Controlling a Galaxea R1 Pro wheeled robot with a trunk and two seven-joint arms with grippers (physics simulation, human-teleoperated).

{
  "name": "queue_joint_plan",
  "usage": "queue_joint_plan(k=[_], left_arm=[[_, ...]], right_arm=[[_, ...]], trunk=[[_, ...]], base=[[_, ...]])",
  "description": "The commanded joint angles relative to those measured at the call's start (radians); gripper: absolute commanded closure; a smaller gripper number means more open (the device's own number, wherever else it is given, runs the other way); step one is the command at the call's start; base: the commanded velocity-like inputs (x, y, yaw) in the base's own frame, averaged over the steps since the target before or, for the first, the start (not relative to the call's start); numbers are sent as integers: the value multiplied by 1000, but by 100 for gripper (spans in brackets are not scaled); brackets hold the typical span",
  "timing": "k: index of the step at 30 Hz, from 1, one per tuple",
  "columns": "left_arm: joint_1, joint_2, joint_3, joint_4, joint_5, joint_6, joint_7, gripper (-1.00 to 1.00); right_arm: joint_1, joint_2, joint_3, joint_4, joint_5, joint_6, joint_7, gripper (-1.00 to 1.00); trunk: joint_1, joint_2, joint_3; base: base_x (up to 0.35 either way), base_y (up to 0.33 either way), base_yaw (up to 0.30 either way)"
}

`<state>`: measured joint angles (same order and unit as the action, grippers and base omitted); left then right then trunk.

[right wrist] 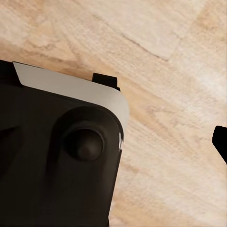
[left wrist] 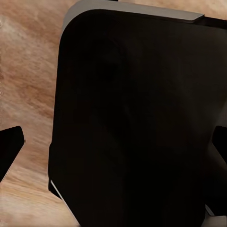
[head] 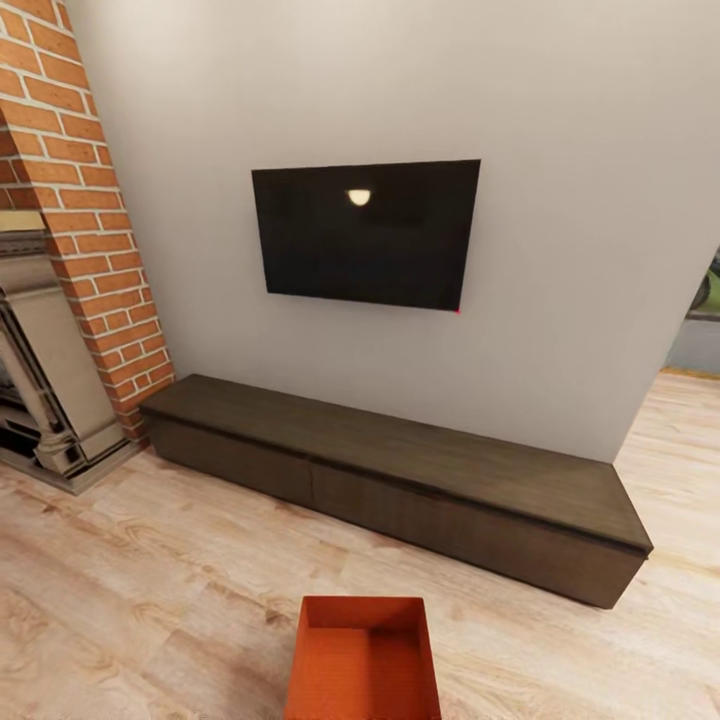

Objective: Move the two storage containers from the living room to the garage. In the garage, place one container on the floor and stack the other container on top of it (either order is fine).

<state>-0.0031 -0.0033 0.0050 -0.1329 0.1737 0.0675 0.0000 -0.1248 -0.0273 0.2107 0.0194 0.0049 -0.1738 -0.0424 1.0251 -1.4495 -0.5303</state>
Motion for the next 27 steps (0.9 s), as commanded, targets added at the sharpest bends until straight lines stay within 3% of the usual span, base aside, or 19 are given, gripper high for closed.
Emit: queue_joint_plan(k=[1,27], left_arm=[[0,0,0,-2,7,6,0,-100],[0,2,-3,-2,1,6,0,-100]], right_arm=[[-1,0,7,2,1,-4,-4,-100],[-1,1,5,2,2,-4,-5,-100]], trunk=[[0,-1,-3],[0,-1,-44]], base=[[0,0,62],[0,0,56]])
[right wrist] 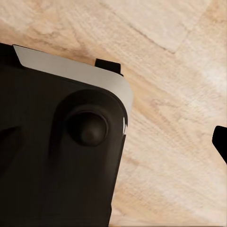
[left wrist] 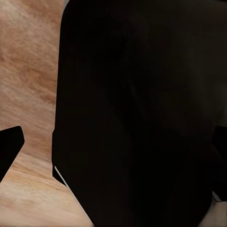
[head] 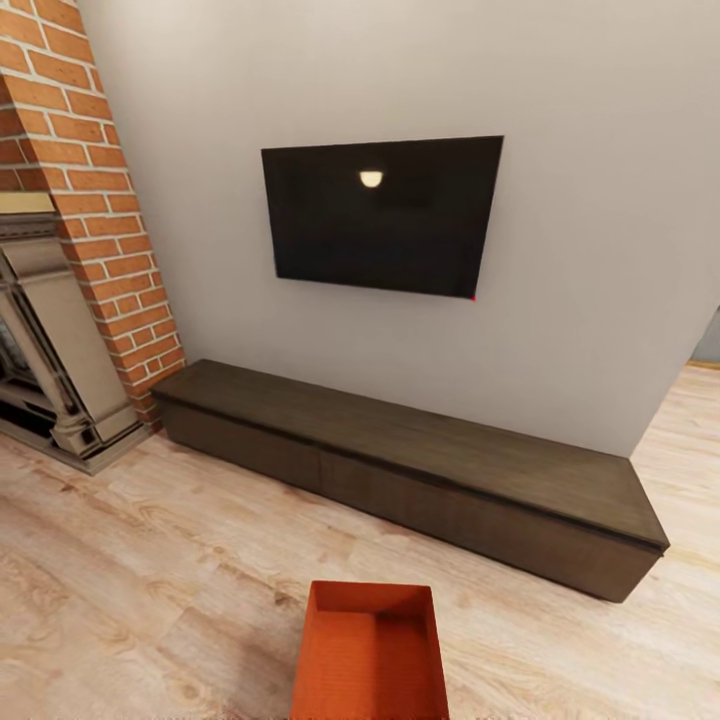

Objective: Move the two storage containers from the living room to the garage. In the garage, place one container on the floor and stack the other container on top of it (either order is fine).

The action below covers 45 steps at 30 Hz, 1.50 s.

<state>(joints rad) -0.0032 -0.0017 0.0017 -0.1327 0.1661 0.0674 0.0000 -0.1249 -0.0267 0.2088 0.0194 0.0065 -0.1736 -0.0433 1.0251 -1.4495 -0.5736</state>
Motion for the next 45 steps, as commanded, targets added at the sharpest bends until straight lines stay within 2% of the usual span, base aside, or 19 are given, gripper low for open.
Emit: queue_joint_plan(k=[1,29,45], left_arm=[[0,0,0,-2,9,6,0,-100],[0,-1,0,-2,9,6,0,-100],[0,0,0,-2,9,6,0,-100]], right_arm=[[-1,0,6,2,1,-4,-4,-100],[-1,1,8,2,5,-3,-17,-100],[-1,0,6,2,5,-3,-11,-100]], trunk=[[0,0,-3],[0,0,-45],[0,0,-70]], base=[[0,0,-44],[0,0,-142],[0,0,-15]])
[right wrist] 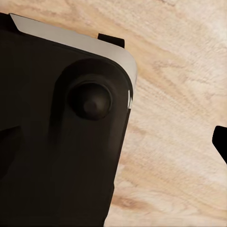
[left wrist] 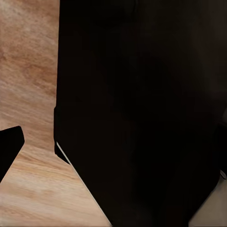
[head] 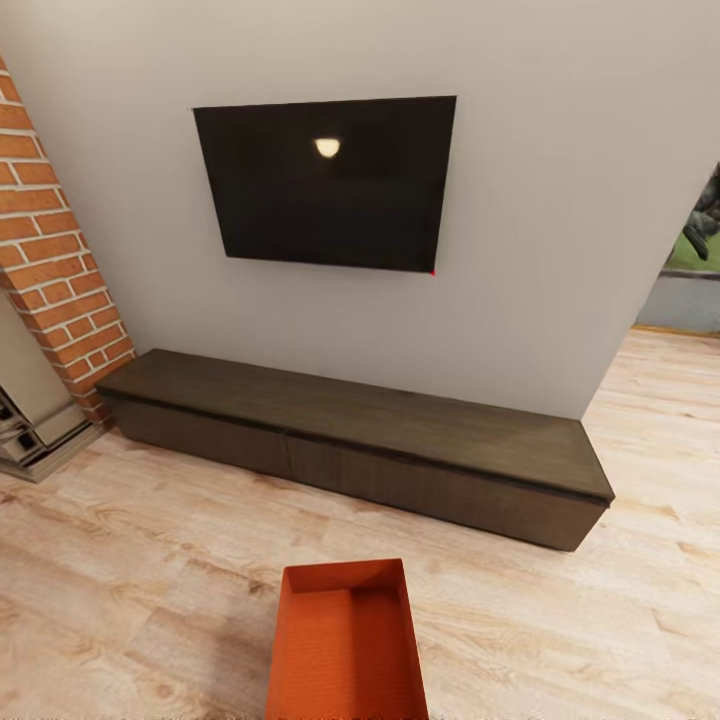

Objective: Move the two storage containers from the living room to the garage. In the garage, place one container on the floor and stack the other container on top of it (either order is fine).

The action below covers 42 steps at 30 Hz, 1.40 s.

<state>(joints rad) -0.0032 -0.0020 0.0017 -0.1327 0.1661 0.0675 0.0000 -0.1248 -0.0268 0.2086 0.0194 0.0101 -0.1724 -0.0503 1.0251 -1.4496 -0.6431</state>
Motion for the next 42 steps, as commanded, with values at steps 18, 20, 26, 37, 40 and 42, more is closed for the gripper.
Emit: queue_joint_plan(k=[18,20,26,37,40,42], left_arm=[[0,0,0,-2,9,6,0,-100],[0,0,0,-2,9,6,0,-100],[0,0,0,-2,9,6,0,-100],[0,0,0,-2,9,6,0,-100],[0,0,0,-2,9,6,0,-100],[0,0,0,-2,9,6,0,-100]], right_arm=[[-1,-1,6,2,1,-4,3,-100],[-1,-1,6,2,1,-4,3,-100],[-1,-1,5,2,1,-4,3,-100],[-1,-3,3,2,-10,-2,3,-100],[-1,-5,3,2,-12,-2,4,-100],[-1,-5,3,2,-14,-2,4,-100]], trunk=[[0,0,-29],[0,0,-31],[0,0,-38],[0,0,-52],[0,0,-56],[0,0,-59]], base=[[0,0,71],[0,0,171],[0,0,184],[0,0,180],[0,0,143],[0,0,126]])
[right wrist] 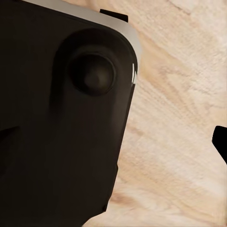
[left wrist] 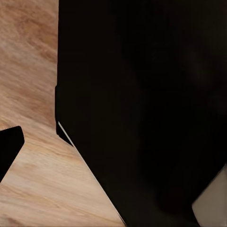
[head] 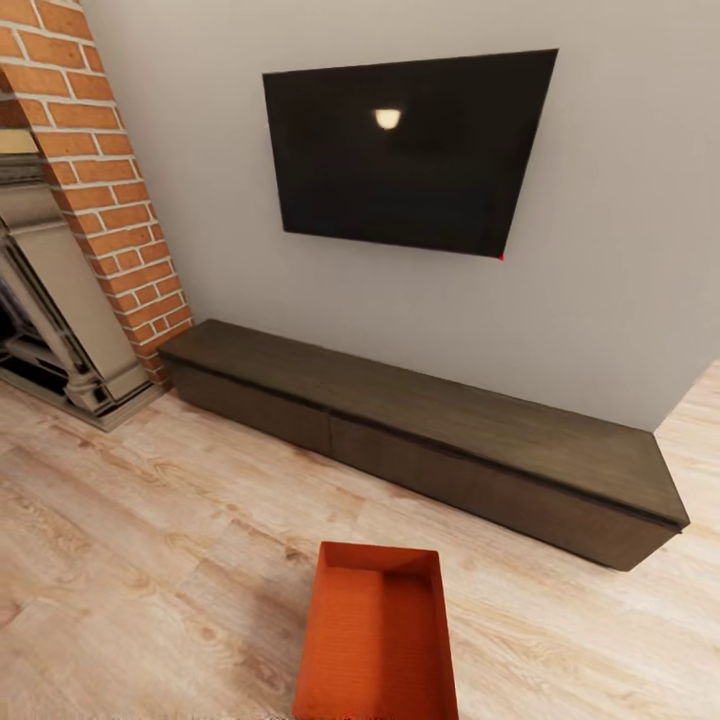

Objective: Move the two storage containers from the living room to the garage. In the garage, place one container on the floor and stack the other container on top of it (either order is fine).

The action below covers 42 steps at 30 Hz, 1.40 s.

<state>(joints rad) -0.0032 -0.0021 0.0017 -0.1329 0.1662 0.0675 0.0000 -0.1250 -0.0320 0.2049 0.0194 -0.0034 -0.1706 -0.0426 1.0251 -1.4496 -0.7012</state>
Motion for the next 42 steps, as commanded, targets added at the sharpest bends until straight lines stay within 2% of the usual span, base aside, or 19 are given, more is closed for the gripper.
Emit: queue_joint_plan(k=[1,9,27,42], left_arm=[[0,0,0,-2,9,6,0,-100],[0,0,0,-2,9,6,0,-100],[0,0,0,-2,9,6,0,-100],[0,0,0,-2,9,6,0,-100]], right_arm=[[-1,0,7,2,0,-4,-4,-100],[-1,1,7,2,-1,-4,-4,-100],[-1,6,-1,2,3,-6,-22,-100],[-1,6,1,2,8,-5,-21,-100]], trunk=[[0,0,-2],[0,0,-15],[0,0,-40],[0,0,-49]], base=[[0,0,121],[0,0,96],[0,0,4],[0,0,-128]])
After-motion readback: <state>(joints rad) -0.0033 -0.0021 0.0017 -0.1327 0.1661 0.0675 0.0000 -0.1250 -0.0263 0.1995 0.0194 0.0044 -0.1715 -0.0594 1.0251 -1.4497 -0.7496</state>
